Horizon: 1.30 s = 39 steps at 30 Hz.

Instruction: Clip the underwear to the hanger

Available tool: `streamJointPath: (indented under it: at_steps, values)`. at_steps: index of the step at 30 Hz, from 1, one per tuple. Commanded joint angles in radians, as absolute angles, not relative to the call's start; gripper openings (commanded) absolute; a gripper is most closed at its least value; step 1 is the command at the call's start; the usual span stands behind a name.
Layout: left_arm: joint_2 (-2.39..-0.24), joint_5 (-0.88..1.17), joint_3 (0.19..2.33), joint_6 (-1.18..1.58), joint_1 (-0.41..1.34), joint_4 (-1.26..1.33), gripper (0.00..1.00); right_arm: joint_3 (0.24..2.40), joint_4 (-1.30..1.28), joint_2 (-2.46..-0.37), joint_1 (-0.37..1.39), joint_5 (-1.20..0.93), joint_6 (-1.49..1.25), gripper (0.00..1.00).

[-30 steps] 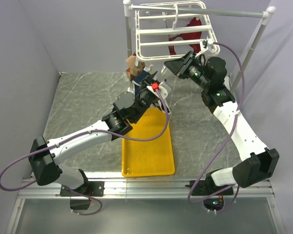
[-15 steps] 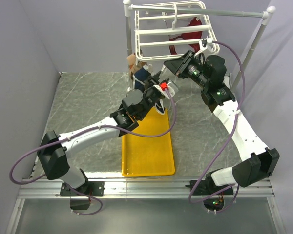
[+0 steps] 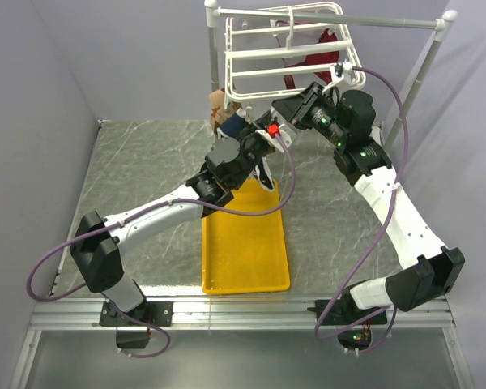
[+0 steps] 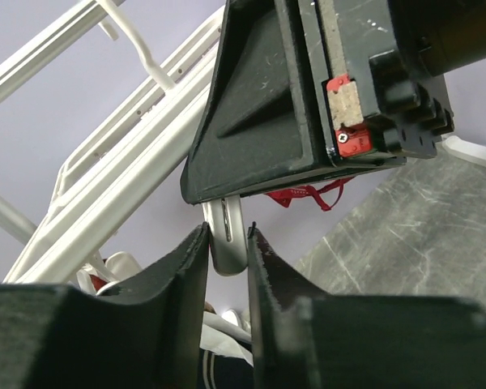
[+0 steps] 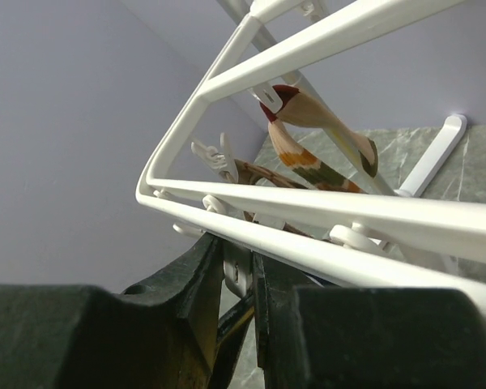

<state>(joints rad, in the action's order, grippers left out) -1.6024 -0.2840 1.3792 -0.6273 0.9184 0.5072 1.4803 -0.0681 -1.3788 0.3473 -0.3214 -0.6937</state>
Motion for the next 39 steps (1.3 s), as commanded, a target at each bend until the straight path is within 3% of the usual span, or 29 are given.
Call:
streamJointPath:
  at_steps: [1,3,7,10,11,14,18,30,35,39]
  values:
    - [-1.614,-0.271,1.436,-0.608,0.908,0.517,0.26,1.529,-0.044,-1.378,0.354,-0.298,-0.687,0.05]
    - [-1.620,-0.273,1.442,-0.592,0.902,0.509,0.25,1.531,-0.046,-1.379,0.353,-0.298,-0.689,0.05]
    - [-1.612,-0.271,1.443,-0.545,0.893,0.495,0.08,1.537,-0.055,-1.379,0.353,-0.291,-0.693,0.11]
    - [-1.597,-0.259,1.442,-0.490,0.884,0.474,0.00,1.532,-0.055,-1.378,0.354,-0.287,-0.695,0.38]
    - [-1.586,-0.250,1.436,-0.476,0.881,0.456,0.00,1.531,-0.055,-1.376,0.353,-0.285,-0.696,0.53]
    - [-1.566,-0.232,1.433,-0.420,0.874,0.424,0.00,1.522,-0.049,-1.371,0.351,-0.295,-0.712,0.65]
    - [-1.546,-0.212,1.424,-0.362,0.870,0.396,0.00,1.497,-0.009,-1.368,0.348,-0.339,-0.735,0.66]
    - [-1.525,-0.138,1.434,-0.233,0.805,0.347,0.00,1.479,-0.096,-1.319,0.330,-0.350,-0.721,0.58]
    - [-1.490,-0.069,1.342,-0.232,0.776,0.468,0.00,1.457,-0.112,-1.296,0.322,-0.368,-0.721,0.57]
    - [-1.479,-0.008,1.270,-0.224,0.747,0.570,0.00,1.332,0.029,-1.273,0.311,-0.417,-0.776,0.56]
